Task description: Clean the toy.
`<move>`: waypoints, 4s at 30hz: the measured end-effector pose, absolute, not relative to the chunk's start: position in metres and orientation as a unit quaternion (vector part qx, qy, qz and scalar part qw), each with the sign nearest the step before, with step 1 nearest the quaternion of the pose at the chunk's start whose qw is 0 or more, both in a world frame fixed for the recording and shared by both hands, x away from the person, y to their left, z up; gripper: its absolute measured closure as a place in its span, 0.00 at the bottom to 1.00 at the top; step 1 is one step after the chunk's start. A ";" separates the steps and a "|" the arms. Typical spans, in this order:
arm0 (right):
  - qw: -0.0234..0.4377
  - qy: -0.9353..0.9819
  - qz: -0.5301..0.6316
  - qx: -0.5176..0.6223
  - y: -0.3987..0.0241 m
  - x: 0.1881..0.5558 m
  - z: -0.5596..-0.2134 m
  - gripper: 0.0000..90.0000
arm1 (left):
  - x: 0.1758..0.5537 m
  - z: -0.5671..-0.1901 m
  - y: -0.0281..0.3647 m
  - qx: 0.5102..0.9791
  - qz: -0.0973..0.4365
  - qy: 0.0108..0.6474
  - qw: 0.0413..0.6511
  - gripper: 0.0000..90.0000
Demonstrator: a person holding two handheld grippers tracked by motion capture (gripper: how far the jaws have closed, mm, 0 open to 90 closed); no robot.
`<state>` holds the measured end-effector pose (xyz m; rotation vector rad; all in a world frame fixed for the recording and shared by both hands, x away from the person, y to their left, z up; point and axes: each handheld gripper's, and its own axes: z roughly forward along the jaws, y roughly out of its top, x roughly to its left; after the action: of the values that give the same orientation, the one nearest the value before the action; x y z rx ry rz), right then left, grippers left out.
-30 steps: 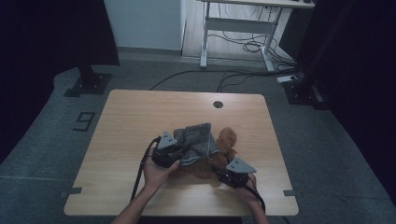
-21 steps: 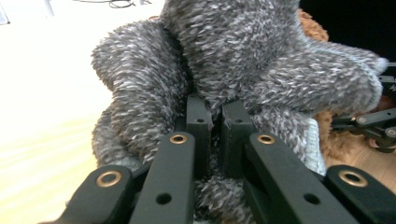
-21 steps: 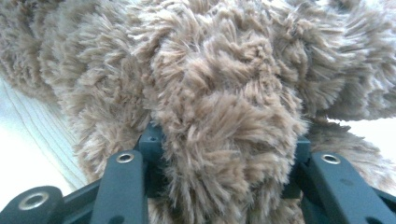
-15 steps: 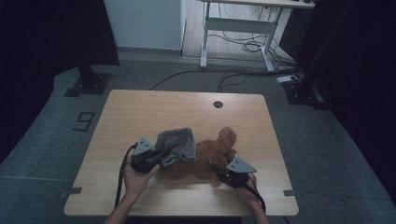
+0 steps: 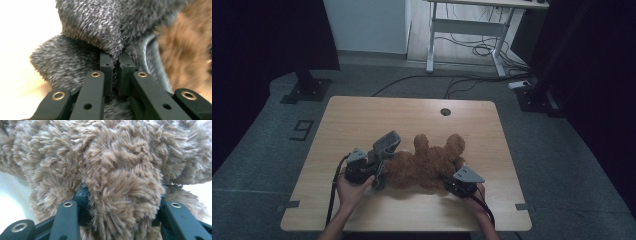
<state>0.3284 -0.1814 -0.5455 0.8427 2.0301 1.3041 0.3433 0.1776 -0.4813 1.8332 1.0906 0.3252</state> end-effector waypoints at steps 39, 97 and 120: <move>0.313 0.751 0.483 0.324 -0.175 0.339 -0.548 0.58 | 0.366 -0.450 0.047 0.807 0.201 0.354 0.427 0.94; 0.289 0.761 0.494 0.306 -0.180 0.341 -0.545 0.50 | 0.380 -0.472 0.113 0.787 0.135 0.403 0.448 0.94; 0.142 0.773 0.518 0.337 -0.193 0.343 -0.507 0.28 | 0.325 -0.498 0.127 0.771 0.142 0.378 0.492 0.95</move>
<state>0.3427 -0.1926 -0.5069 0.9714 2.2320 1.4957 0.3251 0.1272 -0.4981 1.8720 0.9169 0.3454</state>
